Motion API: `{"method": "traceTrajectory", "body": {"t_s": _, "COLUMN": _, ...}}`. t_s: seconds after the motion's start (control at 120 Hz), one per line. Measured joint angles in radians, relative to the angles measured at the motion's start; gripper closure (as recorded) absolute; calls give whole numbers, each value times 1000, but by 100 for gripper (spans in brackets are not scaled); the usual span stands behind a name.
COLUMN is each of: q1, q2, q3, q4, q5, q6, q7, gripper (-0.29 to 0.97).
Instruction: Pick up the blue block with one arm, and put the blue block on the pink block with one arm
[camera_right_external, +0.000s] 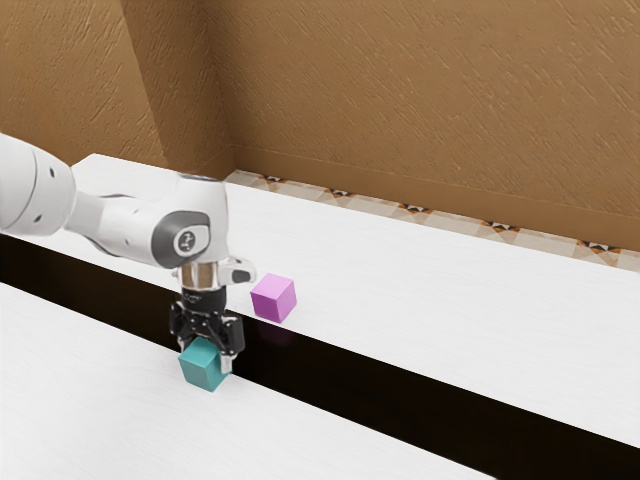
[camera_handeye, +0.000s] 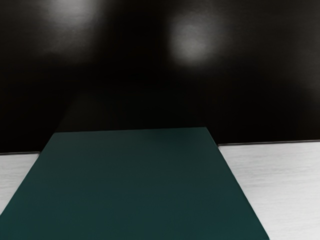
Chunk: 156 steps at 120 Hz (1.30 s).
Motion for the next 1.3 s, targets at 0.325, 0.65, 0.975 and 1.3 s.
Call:
{"method": "traceTrajectory", "body": {"t_s": 0.325, "q1": 0, "q2": 25, "q3": 0, "q4": 0, "q5": 17, "q6": 24, "q7": -27, "gripper": 23}}
{"method": "traceTrajectory", "body": {"t_s": 0.65, "q1": 7, "q2": 17, "q3": -10, "q4": 134, "q5": 13, "q6": 13, "q7": 14, "gripper": 30}}
{"method": "traceTrajectory", "body": {"t_s": 0.975, "q1": -4, "q2": 91, "q3": -19, "q4": 429, "q5": -1, "q6": -73, "q7": 71, "gripper": 30}}
{"method": "traceTrajectory", "body": {"t_s": 1.3, "q1": -30, "q2": 223, "q3": -7, "q4": 577, "q5": 5, "q6": -97, "q7": 107, "gripper": 30}}
